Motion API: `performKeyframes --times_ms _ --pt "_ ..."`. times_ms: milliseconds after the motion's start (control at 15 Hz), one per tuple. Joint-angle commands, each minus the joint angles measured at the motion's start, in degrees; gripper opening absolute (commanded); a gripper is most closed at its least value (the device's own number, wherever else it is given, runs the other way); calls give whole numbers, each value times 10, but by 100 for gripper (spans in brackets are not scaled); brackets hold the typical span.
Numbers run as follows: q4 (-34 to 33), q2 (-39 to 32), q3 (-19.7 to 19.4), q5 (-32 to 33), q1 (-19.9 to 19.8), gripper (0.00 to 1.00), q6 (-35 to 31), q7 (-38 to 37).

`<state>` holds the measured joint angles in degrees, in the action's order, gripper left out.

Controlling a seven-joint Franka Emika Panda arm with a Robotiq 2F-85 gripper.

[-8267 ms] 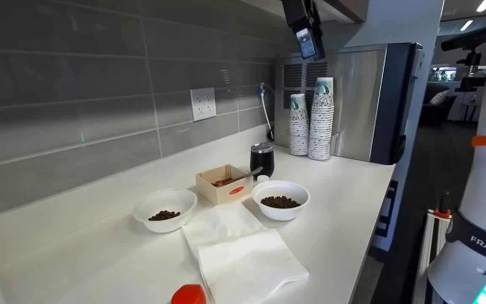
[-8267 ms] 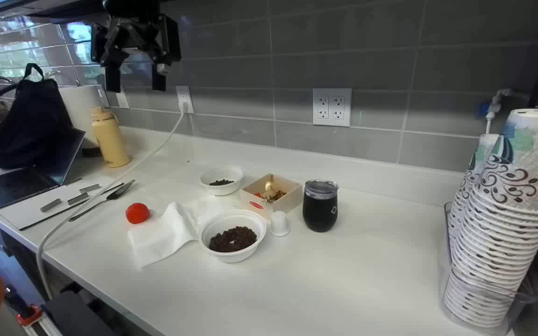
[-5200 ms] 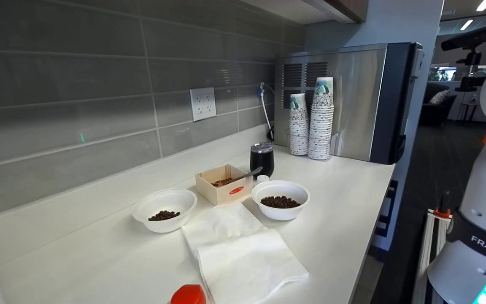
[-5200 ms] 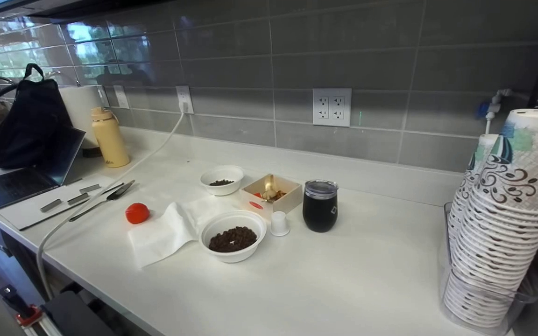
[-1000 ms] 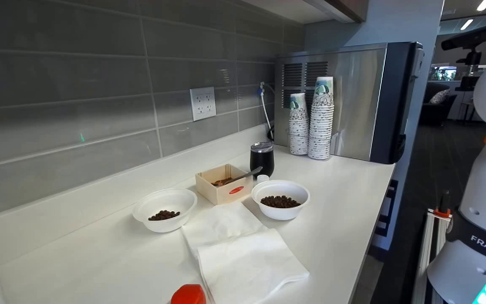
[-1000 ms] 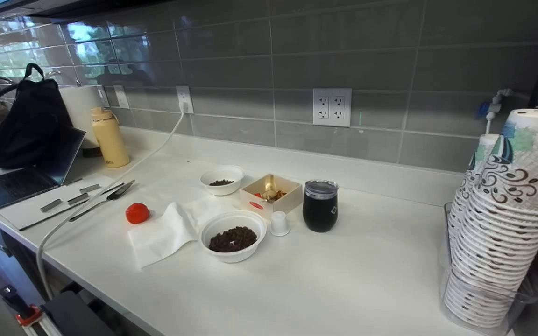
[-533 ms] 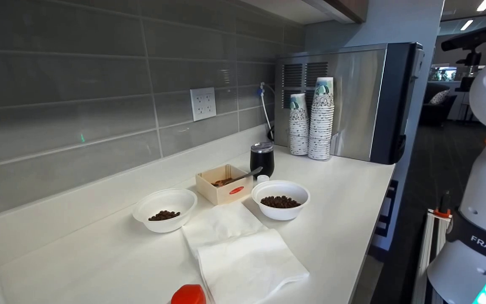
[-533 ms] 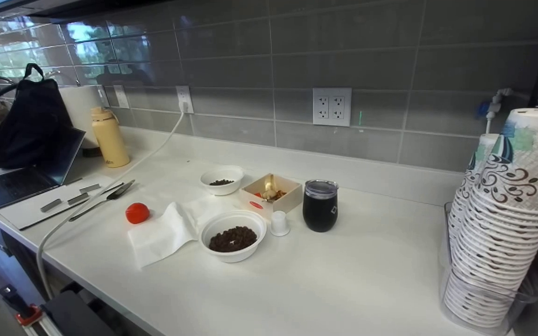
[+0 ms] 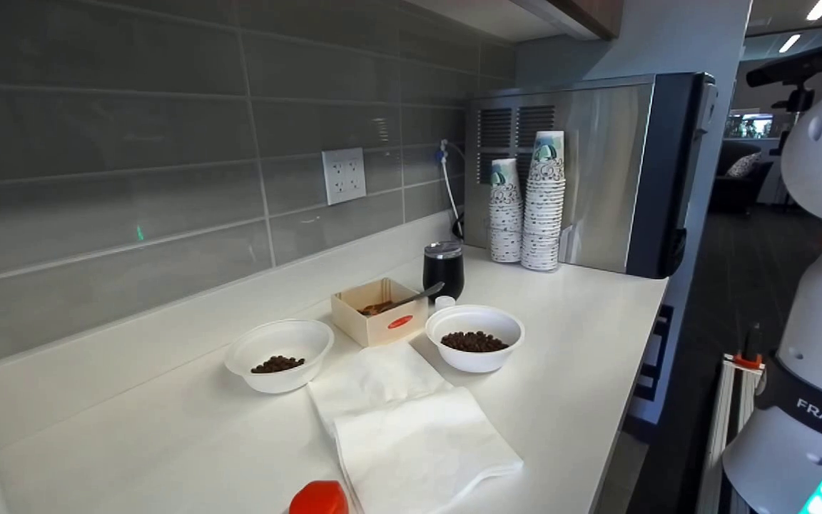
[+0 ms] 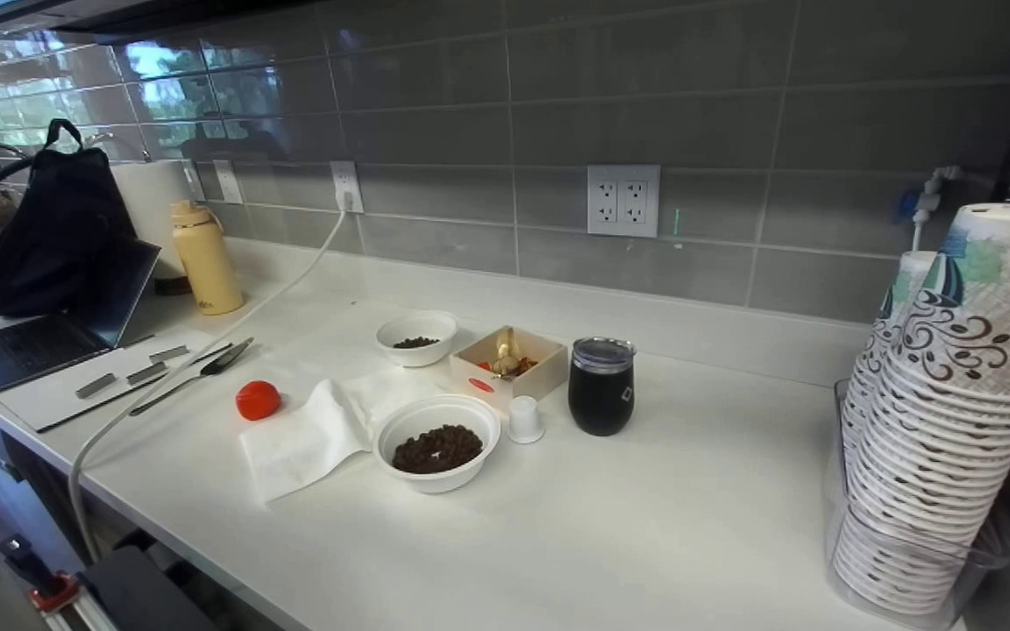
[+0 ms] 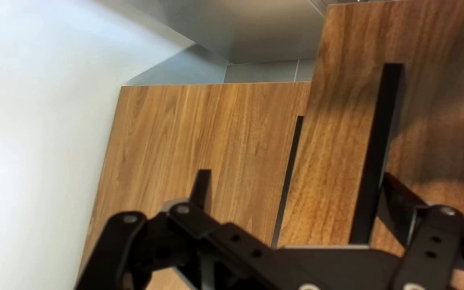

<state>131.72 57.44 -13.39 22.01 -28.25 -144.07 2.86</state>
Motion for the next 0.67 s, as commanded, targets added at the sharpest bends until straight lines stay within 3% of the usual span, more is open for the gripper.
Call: performKeyframes --times_ms 0,600 --pt "52 79 -11 19 -29 100 28 14" --pt "90 163 -31 29 -40 100 64 24"
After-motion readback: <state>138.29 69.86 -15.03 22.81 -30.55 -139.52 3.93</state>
